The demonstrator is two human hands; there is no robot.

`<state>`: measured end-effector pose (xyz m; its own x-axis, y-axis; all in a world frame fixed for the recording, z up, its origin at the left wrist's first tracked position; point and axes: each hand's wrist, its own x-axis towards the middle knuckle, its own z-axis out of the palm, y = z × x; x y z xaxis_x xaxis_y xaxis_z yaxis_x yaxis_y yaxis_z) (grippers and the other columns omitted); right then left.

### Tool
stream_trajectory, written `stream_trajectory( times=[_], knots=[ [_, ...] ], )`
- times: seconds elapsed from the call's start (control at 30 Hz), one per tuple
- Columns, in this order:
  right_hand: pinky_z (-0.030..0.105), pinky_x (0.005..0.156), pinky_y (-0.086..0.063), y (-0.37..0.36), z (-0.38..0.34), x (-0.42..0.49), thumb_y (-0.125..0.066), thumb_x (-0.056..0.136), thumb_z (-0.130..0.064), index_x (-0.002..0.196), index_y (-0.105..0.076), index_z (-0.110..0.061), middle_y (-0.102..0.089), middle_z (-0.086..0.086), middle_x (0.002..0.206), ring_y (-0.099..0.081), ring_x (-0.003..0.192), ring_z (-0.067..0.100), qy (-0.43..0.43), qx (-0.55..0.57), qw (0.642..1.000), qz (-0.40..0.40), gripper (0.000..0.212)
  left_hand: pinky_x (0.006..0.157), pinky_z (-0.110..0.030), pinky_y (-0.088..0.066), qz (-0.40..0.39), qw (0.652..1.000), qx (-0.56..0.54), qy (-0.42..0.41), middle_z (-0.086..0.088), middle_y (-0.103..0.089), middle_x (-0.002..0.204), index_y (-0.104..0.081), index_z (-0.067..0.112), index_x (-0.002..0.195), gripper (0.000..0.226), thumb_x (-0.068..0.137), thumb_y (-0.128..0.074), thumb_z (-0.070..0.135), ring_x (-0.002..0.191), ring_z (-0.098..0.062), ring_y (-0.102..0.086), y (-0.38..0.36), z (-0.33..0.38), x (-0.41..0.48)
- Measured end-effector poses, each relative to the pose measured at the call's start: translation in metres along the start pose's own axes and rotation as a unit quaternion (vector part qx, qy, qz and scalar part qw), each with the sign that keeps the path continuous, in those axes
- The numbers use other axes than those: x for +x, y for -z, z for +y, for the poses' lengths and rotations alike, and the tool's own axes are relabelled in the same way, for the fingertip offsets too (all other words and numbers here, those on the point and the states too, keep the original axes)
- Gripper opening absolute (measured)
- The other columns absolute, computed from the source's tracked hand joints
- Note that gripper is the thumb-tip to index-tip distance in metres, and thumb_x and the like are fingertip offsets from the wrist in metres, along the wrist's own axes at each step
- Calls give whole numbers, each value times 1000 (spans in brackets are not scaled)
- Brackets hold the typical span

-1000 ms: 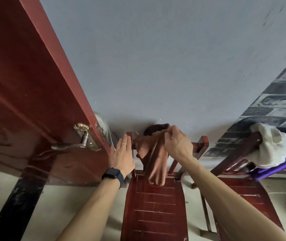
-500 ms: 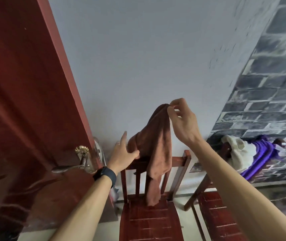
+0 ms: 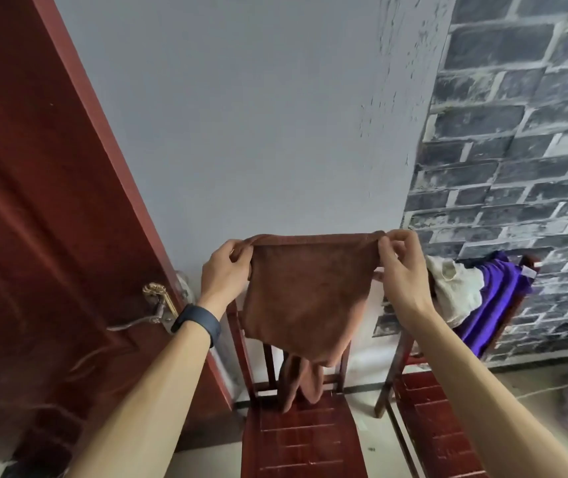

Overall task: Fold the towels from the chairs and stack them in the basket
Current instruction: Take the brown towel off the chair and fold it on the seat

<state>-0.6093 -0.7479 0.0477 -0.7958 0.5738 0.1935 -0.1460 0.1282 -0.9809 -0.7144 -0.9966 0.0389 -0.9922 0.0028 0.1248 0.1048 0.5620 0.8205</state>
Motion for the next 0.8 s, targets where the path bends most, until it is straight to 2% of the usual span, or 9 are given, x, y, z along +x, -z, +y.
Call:
stream_trajectory(
  times=[0.1, 0.17, 0.3, 0.37, 0.5, 0.6, 0.67, 0.73, 0.8],
  knots=[
    [36, 68, -51, 22, 27, -19, -48, 104, -28, 106, -52, -16, -57, 3, 87, -55, 75, 13, -56, 3, 998, 3, 12, 94, -40, -52, -11, 996, -50, 71, 8, -65, 105, -59, 35, 101, 24, 93, -50, 55, 103, -22, -63, -13, 1, -25],
    [38, 71, -48, 37, 43, -33, -48, 104, -29, 102, -52, -17, -57, 2, 84, -53, 75, 12, -83, 3, 997, -9, 12, 90, -45, -55, -16, 990, -84, 113, 8, -69, 104, -59, 39, 97, 26, 89, -49, 62, 97, -22, -68, -20, 1, -45],
    [37, 76, -54, 63, 69, -59, -47, 105, -24, 98, -51, -15, -60, 5, 88, -58, 78, 13, -145, 22, 989, -31, 12, 66, -29, -52, -20, 976, -165, 143, -1, -73, 103, -59, 38, 100, 17, 96, -50, 51, 87, -19, -74, -35, 11, -87],
    [38, 83, -57, 70, 76, -64, -48, 105, -22, 98, -52, -13, -63, 12, 103, -63, 90, 17, -204, 59, 977, -36, 13, 68, -30, -52, -11, 969, -192, 155, -4, -72, 103, -59, 36, 99, 14, 98, -51, 47, 89, -20, -72, -39, 17, -104],
    [38, 82, -54, 75, 82, -76, -45, 106, -21, 109, -58, -7, -60, 19, 129, -63, 106, 28, -352, 180, 915, -75, 20, 84, -37, -55, -11, 929, -326, 172, -6, -70, 106, -60, 31, 103, 8, 102, -52, 33, 96, -19, -70, -43, 28, -136],
    [40, 80, -56, 81, 86, -100, -48, 102, -45, 125, -59, -2, -65, 19, 128, -68, 107, 32, -505, 235, 807, -194, 50, 78, -30, -57, 3, 896, -411, 169, -8, -70, 105, -61, 18, 109, 11, 103, -52, 14, 97, -20, -69, -40, 23, -153],
    [39, 91, -54, 84, 101, -116, -51, 95, -62, 128, -61, -2, -70, 15, 120, -70, 101, 30, -557, 198, 752, -291, 69, 75, -26, -56, 23, 886, -426, 181, -9, -67, 109, -64, 13, 108, 20, 98, -53, -1, 98, -22, -69, -39, 7, -163],
    [38, 93, -52, 85, 116, -131, -64, 89, -56, 129, -64, -6, -72, 14, 117, -71, 98, 27, -554, 127, 757, -321, 64, 76, -26, -54, 39, 890, -404, 210, -9, -64, 110, -66, 9, 108, 29, 92, -54, -12, 94, -20, -67, -37, -14, -174],
    [33, 79, -56, 84, 127, -144, -70, 89, -41, 128, -64, -7, -74, 16, 111, -72, 91, 26, -536, 118, 786, -286, 52, 77, -28, -53, 34, 898, -364, 245, -12, -64, 110, -67, 7, 111, 33, 88, -58, -14, 92, -21, -66, -33, -39, -184]
  ],
)
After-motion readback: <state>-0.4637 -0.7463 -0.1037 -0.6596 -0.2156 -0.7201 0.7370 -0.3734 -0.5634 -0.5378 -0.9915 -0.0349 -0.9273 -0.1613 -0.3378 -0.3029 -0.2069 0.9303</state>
